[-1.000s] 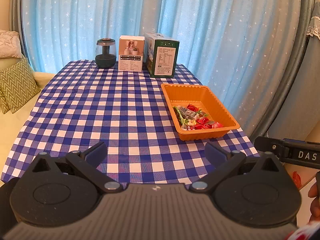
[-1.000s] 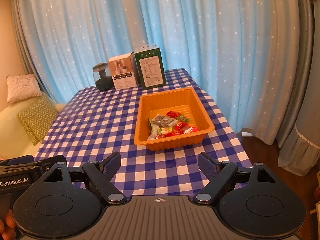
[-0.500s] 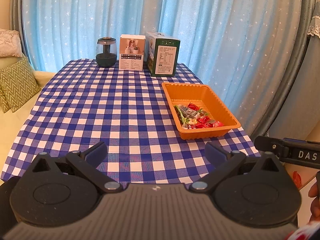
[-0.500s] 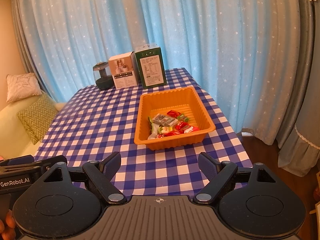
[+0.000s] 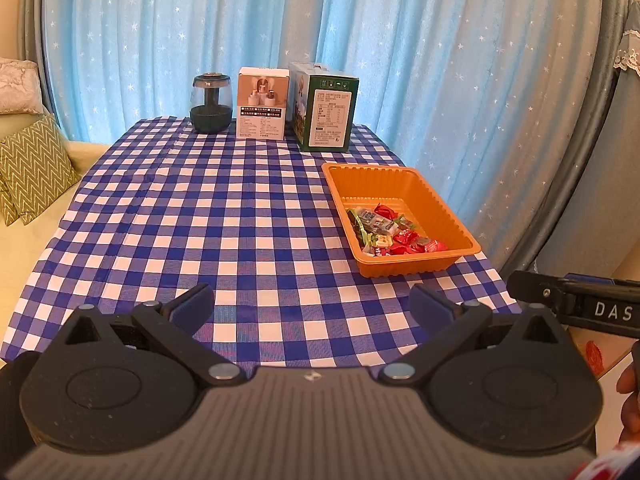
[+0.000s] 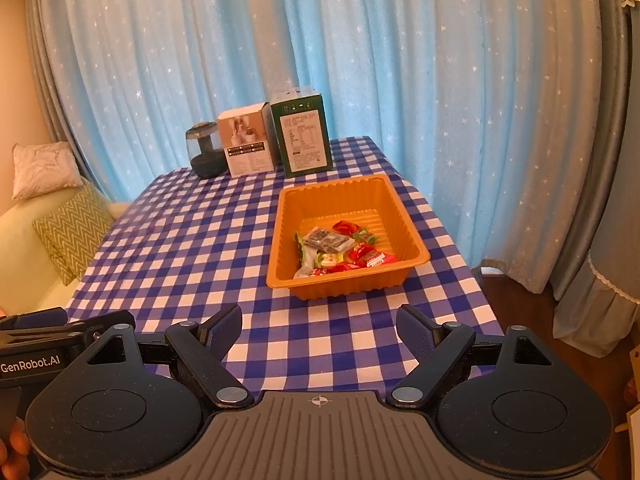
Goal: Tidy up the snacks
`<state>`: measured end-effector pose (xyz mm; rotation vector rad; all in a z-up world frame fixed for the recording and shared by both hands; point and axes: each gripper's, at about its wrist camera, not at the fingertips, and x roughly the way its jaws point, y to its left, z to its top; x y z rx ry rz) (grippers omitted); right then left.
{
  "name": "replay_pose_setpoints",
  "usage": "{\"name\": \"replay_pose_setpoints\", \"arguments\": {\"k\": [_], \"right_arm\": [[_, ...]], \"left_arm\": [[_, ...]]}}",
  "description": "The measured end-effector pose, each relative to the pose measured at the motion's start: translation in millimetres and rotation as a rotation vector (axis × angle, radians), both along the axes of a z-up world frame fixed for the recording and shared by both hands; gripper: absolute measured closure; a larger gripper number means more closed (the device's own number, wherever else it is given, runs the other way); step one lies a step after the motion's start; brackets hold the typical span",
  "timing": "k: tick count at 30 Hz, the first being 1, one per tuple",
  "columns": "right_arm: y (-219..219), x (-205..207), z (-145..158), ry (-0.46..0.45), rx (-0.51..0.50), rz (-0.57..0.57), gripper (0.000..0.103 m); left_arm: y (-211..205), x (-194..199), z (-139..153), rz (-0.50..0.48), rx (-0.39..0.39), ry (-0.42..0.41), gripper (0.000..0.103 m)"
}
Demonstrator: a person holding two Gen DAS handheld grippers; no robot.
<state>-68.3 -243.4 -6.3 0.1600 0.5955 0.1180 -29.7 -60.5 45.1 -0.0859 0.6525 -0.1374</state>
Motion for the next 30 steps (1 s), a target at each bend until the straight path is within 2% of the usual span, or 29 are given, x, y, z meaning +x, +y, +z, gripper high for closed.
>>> {"name": "replay_pose_setpoints", "arguments": {"k": [30], "right_arm": [[-1.0, 0.7, -2.9, 0.0, 0.0, 0.0, 0.019]], "left_arm": [[0.7, 0.7, -3.8, -0.002, -0.002, 0.007, 0.0]]}}
